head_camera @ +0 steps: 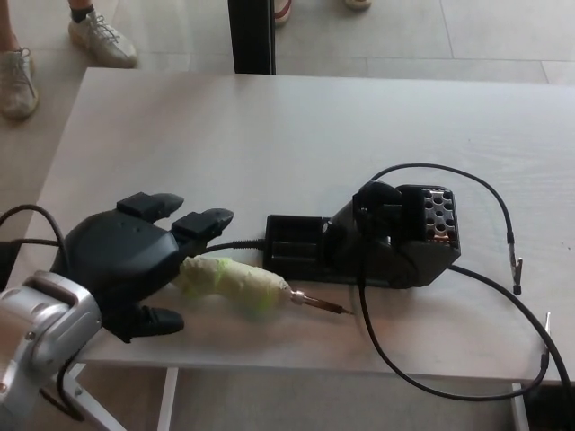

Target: Use the left hand of the robot to grab the soldering gun kept on the middle of the table and pull it out of its base and keep it on the left side of the base

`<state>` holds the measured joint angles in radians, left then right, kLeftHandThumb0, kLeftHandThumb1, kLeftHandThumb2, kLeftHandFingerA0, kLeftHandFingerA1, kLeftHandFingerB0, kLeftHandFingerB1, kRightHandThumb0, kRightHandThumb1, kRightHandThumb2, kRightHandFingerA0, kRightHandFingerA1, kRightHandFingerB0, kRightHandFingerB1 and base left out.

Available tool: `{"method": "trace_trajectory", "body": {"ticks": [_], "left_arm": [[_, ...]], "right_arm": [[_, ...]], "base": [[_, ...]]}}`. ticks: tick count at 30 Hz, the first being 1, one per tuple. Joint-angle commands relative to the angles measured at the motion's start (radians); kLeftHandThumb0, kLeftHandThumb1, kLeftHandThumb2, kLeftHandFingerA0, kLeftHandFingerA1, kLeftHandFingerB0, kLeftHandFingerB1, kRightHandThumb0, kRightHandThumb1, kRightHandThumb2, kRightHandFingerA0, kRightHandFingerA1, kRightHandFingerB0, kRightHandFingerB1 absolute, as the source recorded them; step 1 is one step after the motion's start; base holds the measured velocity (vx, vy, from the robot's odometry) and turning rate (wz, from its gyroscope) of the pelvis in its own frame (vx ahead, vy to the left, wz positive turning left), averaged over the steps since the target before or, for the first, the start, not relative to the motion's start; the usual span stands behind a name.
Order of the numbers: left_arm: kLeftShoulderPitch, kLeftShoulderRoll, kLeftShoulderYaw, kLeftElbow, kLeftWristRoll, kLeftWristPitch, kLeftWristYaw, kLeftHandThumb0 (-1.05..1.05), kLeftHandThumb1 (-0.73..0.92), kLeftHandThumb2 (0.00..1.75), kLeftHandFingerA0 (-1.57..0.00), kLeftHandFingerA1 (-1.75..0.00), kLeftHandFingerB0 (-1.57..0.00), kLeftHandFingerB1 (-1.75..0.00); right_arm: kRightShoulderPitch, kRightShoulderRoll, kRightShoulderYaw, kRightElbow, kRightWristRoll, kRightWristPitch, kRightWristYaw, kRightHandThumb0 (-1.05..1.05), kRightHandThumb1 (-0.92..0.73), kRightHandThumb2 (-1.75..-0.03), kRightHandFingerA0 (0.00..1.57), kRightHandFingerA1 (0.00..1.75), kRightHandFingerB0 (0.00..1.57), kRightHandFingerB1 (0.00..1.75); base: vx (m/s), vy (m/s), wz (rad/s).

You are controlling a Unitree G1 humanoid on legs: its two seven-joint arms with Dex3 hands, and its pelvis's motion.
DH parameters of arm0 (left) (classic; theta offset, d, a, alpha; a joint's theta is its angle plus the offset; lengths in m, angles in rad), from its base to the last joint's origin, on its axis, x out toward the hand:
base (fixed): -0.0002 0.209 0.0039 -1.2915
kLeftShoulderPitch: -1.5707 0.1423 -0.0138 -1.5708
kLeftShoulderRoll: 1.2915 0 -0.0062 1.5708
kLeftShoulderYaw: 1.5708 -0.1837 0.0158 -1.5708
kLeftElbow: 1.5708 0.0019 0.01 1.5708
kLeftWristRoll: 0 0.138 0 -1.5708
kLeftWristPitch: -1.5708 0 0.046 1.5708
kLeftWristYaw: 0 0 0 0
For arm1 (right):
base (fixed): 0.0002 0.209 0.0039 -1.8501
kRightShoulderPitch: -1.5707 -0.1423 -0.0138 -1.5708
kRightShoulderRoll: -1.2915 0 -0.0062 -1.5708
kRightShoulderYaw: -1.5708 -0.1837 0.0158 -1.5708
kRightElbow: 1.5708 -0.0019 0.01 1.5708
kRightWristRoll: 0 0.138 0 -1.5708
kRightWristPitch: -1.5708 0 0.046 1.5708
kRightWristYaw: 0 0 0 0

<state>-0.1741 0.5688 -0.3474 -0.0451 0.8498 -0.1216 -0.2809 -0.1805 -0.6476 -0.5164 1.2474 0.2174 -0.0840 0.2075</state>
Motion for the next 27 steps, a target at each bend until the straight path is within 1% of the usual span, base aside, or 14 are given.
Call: {"method": "trace_trajectory", "body": {"ticks": [1,2,4,7,8,11,12,13,17,18,23,24,26,27], "left_arm": [[0.002,0.023,0.003,-0.023,0.06,0.067,-0.046,-0.63,0.64,0.79,0.0,0.0,0.0,-0.01],[0.002,0.025,0.006,-0.025,0.056,0.068,-0.046,-0.78,0.5,0.81,0.0,-0.24,0.0,0.0],[0.006,0.028,0.015,-0.036,0.046,0.071,-0.055,-0.63,0.75,0.62,0.0,0.0,0.0,0.0],[0.018,0.042,0.045,-0.059,0.007,0.069,-0.074,-0.81,0.53,0.83,0.0,-0.21,0.0,0.0],[0.024,0.043,0.061,-0.069,-0.012,0.072,-0.083,-0.65,0.65,0.81,0.0,0.0,0.0,0.0],[0.035,0.043,0.105,-0.092,-0.072,0.073,-0.105,-0.64,0.76,0.63,0.0,0.0,0.0,0.0],[0.036,0.047,0.138,-0.109,-0.107,0.078,-0.118,-0.65,0.78,0.63,0.0,0.0,0.0,0.0],[0.035,0.047,0.163,-0.119,-0.131,0.082,-0.125,-0.65,0.78,0.62,0.0,0.0,0.0,0.0],[0.008,-0.026,0.407,-0.201,-0.414,0.193,-0.174,-0.62,0.67,0.81,0.0,0.0,0.0,0.0],[-0.002,-0.053,0.469,-0.219,-0.485,0.241,-0.186,-0.62,0.76,0.62,0.0,0.0,0.0,0.0],[-0.011,-0.141,0.753,-0.286,-0.749,0.44,-0.212,-0.72,0.78,0.63,0.0,0.0,0.0,0.0],[0.051,-0.159,0.861,-0.296,-0.797,0.435,-0.187,-1.0,0.66,0.93,0.0,-0.15,0.0,0.0],[0.108,-0.193,0.97,-0.293,-0.857,0.447,-0.164,-0.95,0.62,0.92,0.0,-0.19,0.0,-0.05],[0.134,-0.226,1.042,-0.28,-0.912,0.485,-0.155,-0.69,0.77,0.63,0.0,0.0,0.0,0.0]], "right_arm": [[0.0,-0.011,-0.003,-0.003,0.014,-0.011,0.004,-1.03,-0.49,-1.26,1.19,1.26,0.39,1.11],[-0.001,-0.012,-0.003,-0.002,0.014,-0.008,0.004,-1.05,-0.51,-1.27,1.16,1.25,0.34,1.08],[0.0,-0.012,-0.004,0.0,0.016,-0.011,0.009,-1.05,-0.5,-1.27,1.14,1.23,0.31,1.06],[0.004,-0.01,-0.006,0.001,0.02,-0.021,0.013,-1.05,-0.5,-1.25,1.12,1.21,0.32,1.06],[0.004,-0.01,-0.005,0.0,0.02,-0.022,0.013,-1.05,-0.5,-1.26,1.15,1.23,0.27,1.04],[0.005,-0.013,-0.003,0.002,0.018,-0.019,0.009,-1.04,-0.49,-1.24,1.12,1.19,0.29,1.05],[0.006,-0.017,-0.002,0.001,0.017,-0.018,0.009,-1.05,-0.62,-0.86,1.13,1.23,0.14,1.45],[0.007,-0.018,-0.003,-0.002,0.019,-0.015,0.013,-1.05,-0.48,-1.24,1.09,1.2,0.25,1.02],[0.006,-0.014,-0.005,0.002,0.022,-0.011,0.014,-1.02,-0.47,-1.22,1.09,1.19,0.24,1.0],[0.009,-0.013,-0.005,0.003,0.021,-0.016,0.017,-1.05,-0.49,-1.25,1.06,1.2,0.2,0.99],[0.006,-0.013,-0.005,0.002,0.021,-0.01,0.013,-1.05,-0.47,-1.23,1.1,1.2,0.27,1.04],[0.003,-0.01,-0.003,0.005,0.019,-0.013,0.013,-1.03,-0.46,-1.23,1.12,1.23,0.22,1.0],[0.004,-0.01,-0.002,0.003,0.019,-0.014,0.015,-1.05,-0.46,-1.22,1.08,1.21,0.25,1.03],[0.005,-0.01,-0.005,0.0,0.023,-0.013,0.018,-1.05,-0.45,-1.23,1.11,1.24,0.22,1.02]], "base": [[0.0,0.0,0.0],[0.0,0.0,0.0],[0.0,0.0,0.0],[0.0,0.0,0.0],[0.0,0.0,0.0],[0.0,0.0,0.0],[0.0,0.0,0.0],[0.0,0.0,0.0],[0.0,0.0,0.0],[0.0,0.0,0.0],[0.0,0.0,0.0],[0.0,0.0,0.0],[0.0,0.0,0.0],[0.0,0.0,0.0]]}}
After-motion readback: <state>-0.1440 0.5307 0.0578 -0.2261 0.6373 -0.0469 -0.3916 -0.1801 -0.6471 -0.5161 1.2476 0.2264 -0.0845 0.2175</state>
